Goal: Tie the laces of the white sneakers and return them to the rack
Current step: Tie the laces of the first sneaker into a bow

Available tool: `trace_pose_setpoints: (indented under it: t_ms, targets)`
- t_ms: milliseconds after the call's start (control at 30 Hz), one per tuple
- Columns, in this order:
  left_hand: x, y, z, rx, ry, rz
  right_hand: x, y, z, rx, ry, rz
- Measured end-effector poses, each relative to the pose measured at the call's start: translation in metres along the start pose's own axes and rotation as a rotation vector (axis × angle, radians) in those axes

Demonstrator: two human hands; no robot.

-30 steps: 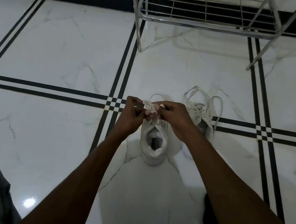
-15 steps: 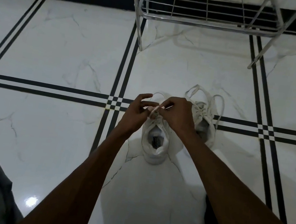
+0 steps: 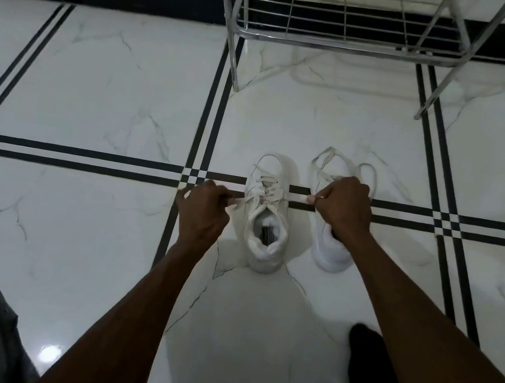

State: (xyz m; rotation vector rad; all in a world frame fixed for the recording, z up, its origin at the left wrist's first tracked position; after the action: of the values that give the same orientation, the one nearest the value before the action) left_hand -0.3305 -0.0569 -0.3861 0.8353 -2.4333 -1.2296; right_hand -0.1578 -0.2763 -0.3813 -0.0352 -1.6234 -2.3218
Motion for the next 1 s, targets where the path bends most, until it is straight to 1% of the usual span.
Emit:
trace_pose_setpoints:
  t_ms: [67,133,333,433,500,567,633,667,733,800,833,867,900,967,1000]
  targets:
    - [0.008,-0.001,0.003,-0.004,0.033,0.009,0.01,0.004,0.005,0.125,0.039,-0.072]
    - [0.009,-0.001,0.002,0.019,0.047,0.019,0.018,0.006,0.012,0.183,0.08,-0.108]
    - [0.012,0.004,0.003,0.007,0.049,-0.01,0.019,0.006,0.011,0.188,0.083,-0.075]
    - [0.011,0.002,0.009,0.021,0.092,-0.003,0.018,0.006,0.011,0.228,0.105,-0.079]
    - [0.012,0.0,0.013,0.074,0.119,0.015,0.017,0.003,0.01,0.245,0.104,-0.07]
    - [0.014,-0.002,0.016,0.145,0.12,0.018,0.016,0.0,0.015,0.288,0.182,-0.097]
    - [0.015,-0.003,0.013,0.117,0.077,0.014,0.017,-0.005,0.024,0.376,0.298,-0.074]
    - [0.014,-0.003,0.009,0.101,0.036,0.014,0.016,-0.01,0.029,0.378,0.361,-0.05]
    - [0.01,-0.008,0.007,0.156,-0.012,0.041,0.018,-0.018,0.044,0.291,0.525,0.036]
    - [0.01,-0.023,0.004,0.184,-0.051,0.139,0.025,-0.032,0.059,0.262,0.694,0.149]
    - [0.01,-0.029,0.002,0.179,-0.072,0.17,0.029,-0.038,0.063,0.275,0.731,0.188]
    - [0.01,-0.033,0.0,0.17,-0.083,0.188,0.03,-0.043,0.062,0.287,0.722,0.209]
    - [0.009,-0.036,0.0,0.156,-0.086,0.183,0.03,-0.043,0.06,0.313,0.686,0.197]
    - [0.01,-0.034,-0.006,0.053,-0.082,0.143,0.029,-0.037,0.055,0.418,0.62,0.117]
    - [0.012,-0.031,-0.011,-0.017,-0.088,0.121,0.03,-0.036,0.054,0.449,0.603,0.106]
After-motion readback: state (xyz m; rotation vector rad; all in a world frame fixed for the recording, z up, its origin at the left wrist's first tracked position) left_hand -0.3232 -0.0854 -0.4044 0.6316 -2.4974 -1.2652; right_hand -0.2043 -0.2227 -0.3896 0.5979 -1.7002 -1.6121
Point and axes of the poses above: each hand's wrist, its own x-axis away from the middle knuckle, its own y-axis out of the back of the hand, z = x × y, the point moved 8 cm from there along -x, towards the middle knuckle, and after that the axes turned 9 degrees about x, right-handed, at the moved point
